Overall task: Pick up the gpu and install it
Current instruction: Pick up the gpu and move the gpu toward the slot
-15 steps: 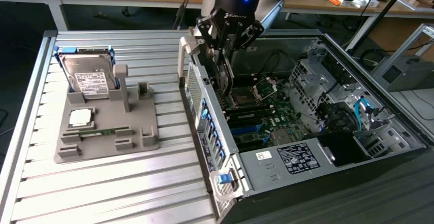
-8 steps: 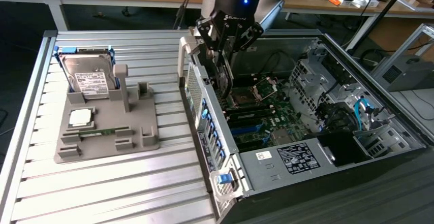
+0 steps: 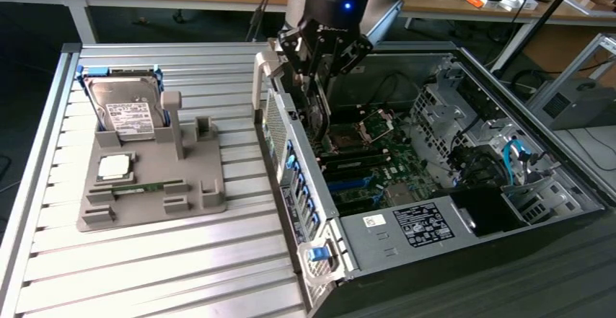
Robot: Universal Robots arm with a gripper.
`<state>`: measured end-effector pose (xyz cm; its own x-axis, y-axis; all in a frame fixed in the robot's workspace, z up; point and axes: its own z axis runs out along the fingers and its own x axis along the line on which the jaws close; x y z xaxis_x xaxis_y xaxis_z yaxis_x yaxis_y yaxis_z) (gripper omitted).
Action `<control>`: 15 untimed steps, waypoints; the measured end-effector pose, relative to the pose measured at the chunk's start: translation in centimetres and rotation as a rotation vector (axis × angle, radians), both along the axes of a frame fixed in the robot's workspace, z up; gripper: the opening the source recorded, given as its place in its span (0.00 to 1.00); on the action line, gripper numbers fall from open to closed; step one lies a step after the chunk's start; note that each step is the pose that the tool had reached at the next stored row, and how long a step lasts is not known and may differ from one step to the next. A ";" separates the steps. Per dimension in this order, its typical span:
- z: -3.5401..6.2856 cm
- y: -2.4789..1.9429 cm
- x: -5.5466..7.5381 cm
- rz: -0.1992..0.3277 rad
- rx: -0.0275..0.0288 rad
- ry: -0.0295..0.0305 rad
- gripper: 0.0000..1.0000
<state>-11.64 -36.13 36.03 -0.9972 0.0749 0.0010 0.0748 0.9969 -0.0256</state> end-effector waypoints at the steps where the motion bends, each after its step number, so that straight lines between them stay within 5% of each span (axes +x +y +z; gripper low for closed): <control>1: -0.04 0.00 0.0 0.000 0.0000 0.0000 0.27; 15: -0.85 -0.12 0.0 0.000 0.0000 0.0002 0.27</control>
<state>-11.63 -36.25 35.18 -0.9972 0.0748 0.0011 0.0748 0.9969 -0.0257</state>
